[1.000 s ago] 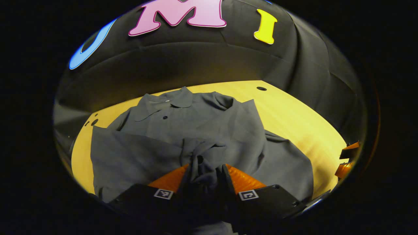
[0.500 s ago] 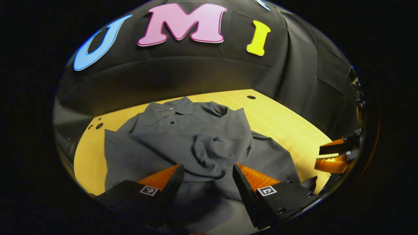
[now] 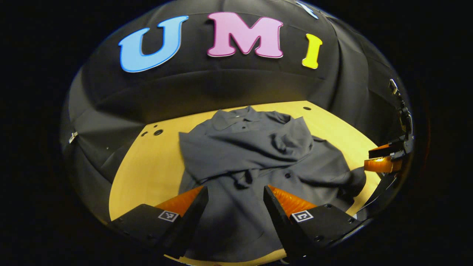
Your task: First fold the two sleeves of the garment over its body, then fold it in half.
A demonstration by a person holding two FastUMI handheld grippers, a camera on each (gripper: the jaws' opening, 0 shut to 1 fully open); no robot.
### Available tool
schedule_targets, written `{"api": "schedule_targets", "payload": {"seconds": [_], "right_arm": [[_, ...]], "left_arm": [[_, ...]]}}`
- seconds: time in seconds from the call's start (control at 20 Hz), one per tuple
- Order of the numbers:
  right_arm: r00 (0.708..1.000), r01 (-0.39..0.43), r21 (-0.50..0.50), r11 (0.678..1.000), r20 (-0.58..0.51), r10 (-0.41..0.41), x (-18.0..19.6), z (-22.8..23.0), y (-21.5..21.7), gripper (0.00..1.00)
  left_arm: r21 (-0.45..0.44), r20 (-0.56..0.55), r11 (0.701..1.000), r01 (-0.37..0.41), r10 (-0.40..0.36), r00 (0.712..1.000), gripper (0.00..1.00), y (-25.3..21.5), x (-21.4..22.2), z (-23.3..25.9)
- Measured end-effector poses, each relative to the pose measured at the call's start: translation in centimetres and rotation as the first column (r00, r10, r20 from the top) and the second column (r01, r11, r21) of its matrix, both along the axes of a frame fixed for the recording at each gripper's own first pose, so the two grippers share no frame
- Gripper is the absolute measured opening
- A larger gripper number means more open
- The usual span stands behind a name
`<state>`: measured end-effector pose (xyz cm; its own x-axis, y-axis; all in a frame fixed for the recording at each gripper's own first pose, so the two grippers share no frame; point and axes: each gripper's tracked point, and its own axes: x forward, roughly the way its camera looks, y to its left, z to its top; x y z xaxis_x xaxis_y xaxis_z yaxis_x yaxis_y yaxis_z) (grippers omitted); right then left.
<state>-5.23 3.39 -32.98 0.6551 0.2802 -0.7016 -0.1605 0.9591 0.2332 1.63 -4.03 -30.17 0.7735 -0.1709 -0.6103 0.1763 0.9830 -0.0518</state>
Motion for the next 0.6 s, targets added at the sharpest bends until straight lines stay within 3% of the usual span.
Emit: {"api": "schedule_targets", "payload": {"seconds": [0.2, 0.6], "right_arm": [[0.999, 0.005, -0.022, 1.0, -0.042, -0.006, -1.5, -1.0, 1.1, 0.98], [0.99, 0.051, -0.037, 0.998, -0.13, -0.056, -2.5, -4.4, 2.2, 0.98]], "left_arm": [[0.026, -0.071, 0.997, -0.07, 0.072, 0.995, 0.95, 5.8, -4.5, -2.9], [-0.001, -0.243, 0.993, -0.119, 0.115, 0.963, 0.95, 9.0, -8.7, -9.7]]}}
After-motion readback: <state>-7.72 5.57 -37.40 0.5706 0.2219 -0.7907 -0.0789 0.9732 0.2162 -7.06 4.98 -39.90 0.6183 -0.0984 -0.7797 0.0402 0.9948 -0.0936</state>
